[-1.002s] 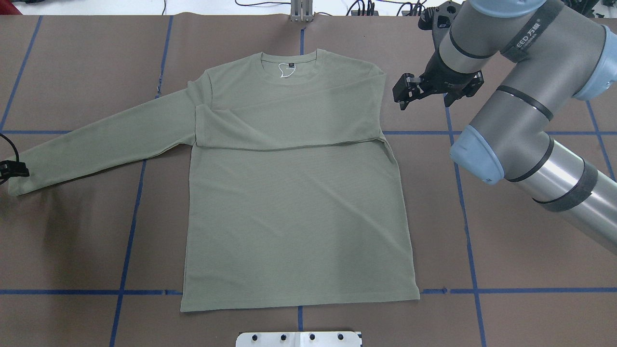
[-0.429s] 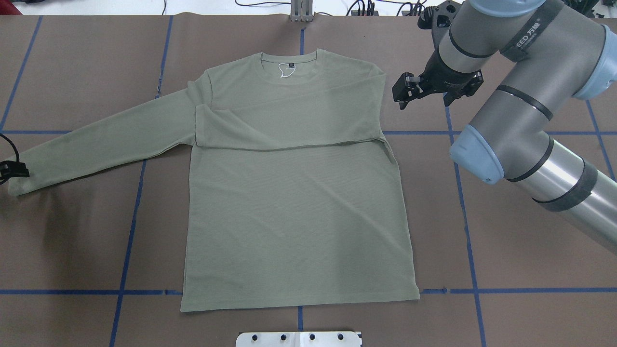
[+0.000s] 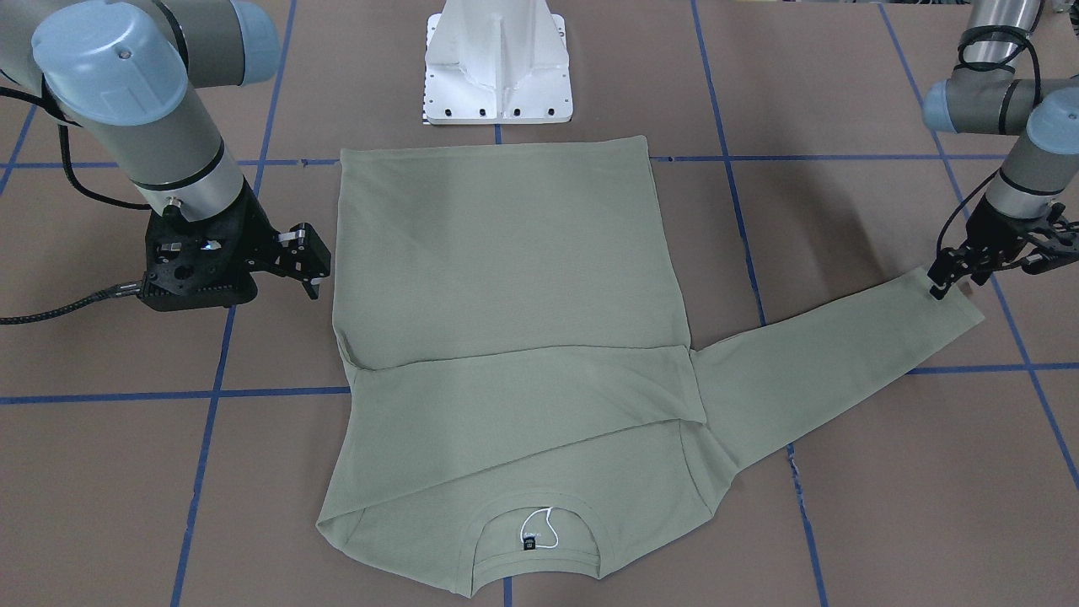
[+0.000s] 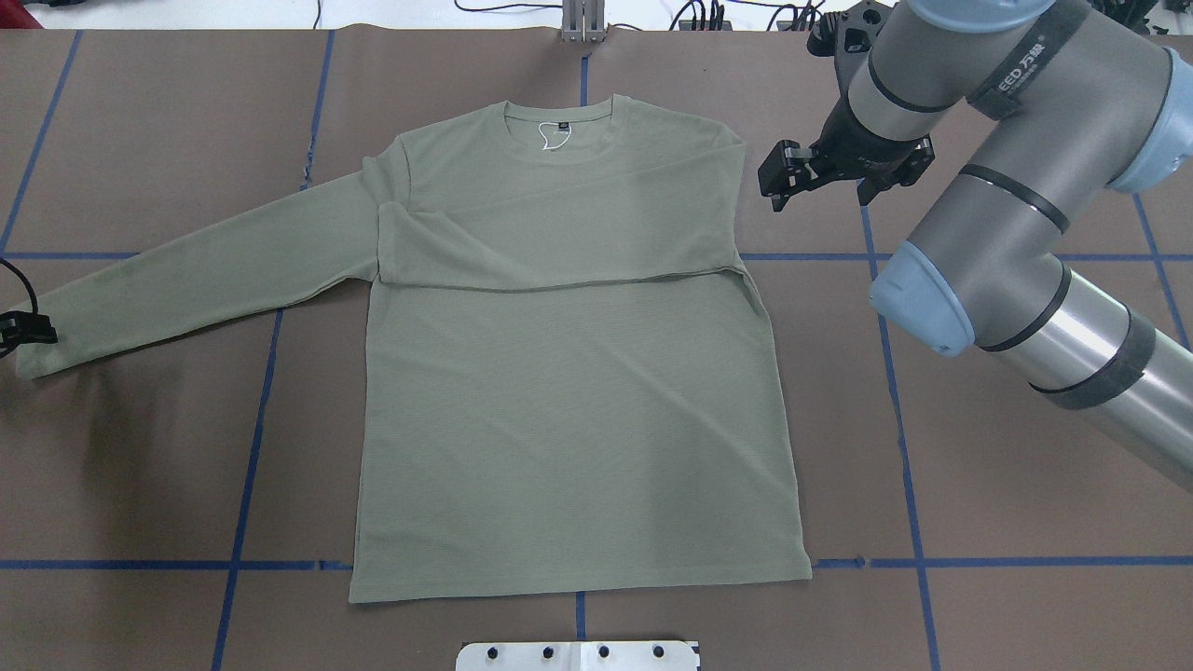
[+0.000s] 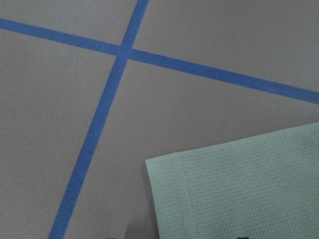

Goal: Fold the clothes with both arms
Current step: 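Hold the right arm raised while the left gripper grasps the other sleeve cuff, then carry the grasped sleeve with the left gripper across the shirt toward the collar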

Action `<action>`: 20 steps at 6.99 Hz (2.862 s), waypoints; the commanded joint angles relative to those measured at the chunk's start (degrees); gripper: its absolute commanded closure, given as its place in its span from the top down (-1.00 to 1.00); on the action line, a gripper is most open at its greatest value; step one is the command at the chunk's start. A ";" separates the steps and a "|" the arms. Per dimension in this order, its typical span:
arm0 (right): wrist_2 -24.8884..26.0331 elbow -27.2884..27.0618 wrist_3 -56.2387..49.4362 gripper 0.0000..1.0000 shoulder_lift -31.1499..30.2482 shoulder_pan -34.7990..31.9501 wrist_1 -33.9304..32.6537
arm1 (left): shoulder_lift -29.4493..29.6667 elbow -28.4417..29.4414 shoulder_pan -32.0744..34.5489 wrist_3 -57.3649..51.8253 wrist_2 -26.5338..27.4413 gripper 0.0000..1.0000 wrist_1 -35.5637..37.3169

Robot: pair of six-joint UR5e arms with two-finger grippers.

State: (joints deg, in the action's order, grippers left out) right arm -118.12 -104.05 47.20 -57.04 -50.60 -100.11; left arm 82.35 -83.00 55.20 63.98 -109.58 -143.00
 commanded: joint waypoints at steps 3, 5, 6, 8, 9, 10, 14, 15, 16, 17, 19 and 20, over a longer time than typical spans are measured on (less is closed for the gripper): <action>0.00 -0.27 0.09 1.00 -0.09 -0.03 0.00 | 0.00 -0.06 -0.09 1.92 -0.10 0.28 0.00; 0.09 -0.36 0.09 1.00 0.00 -0.03 -0.09 | 0.09 -0.06 -0.09 2.11 -0.10 -0.11 0.00; 0.00 -0.36 0.09 1.00 0.00 -0.03 -0.09 | 0.09 -0.15 -0.09 2.11 -0.10 -0.28 0.00; 0.00 -0.45 0.09 1.00 -0.09 -0.11 -0.09 | 0.09 -0.32 -0.09 2.11 -0.19 -0.69 0.17; 0.00 -0.45 0.09 1.00 -0.09 -0.11 -0.09 | 0.09 -0.85 -0.18 2.11 -0.63 -0.82 0.35; 0.00 -0.45 0.09 1.00 -0.09 -0.11 -0.09 | 0.09 -1.11 -0.18 2.11 -0.89 -0.95 0.35; -0.18 -4.05 -2.53 1.00 -5.78 -2.39 -0.27 | 0.52 -16.43 -0.09 2.20 -4.05 -1.00 11.10; -0.18 -3.79 -5.33 1.00 -6.67 -3.88 -0.87 | 2.27 -23.80 -0.26 2.20 -4.93 -1.00 20.21; -0.18 -3.79 -9.71 1.00 -7.20 -5.89 -3.32 | 7.77 -28.84 -0.26 2.20 -5.20 -1.00 31.35; -0.26 -3.79 -14.02 1.00 -8.34 -7.66 -5.08 | 18.52 -28.71 -0.35 2.28 -5.11 -1.00 43.38; -3.14 -3.79 -18.79 1.00 -12.81 -10.47 -4.49 | 34.48 -21.55 -1.05 2.46 -5.29 -1.00 53.42; -5.34 -3.96 -20.03 1.00 -14.40 -11.88 -4.40 | 39.33 -16.81 -1.93 6.29 -5.38 -1.00 52.92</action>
State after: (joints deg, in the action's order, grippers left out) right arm -120.91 -107.89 29.22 -69.23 -60.65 -104.63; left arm 114.46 -105.19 54.16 67.21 -114.83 -91.71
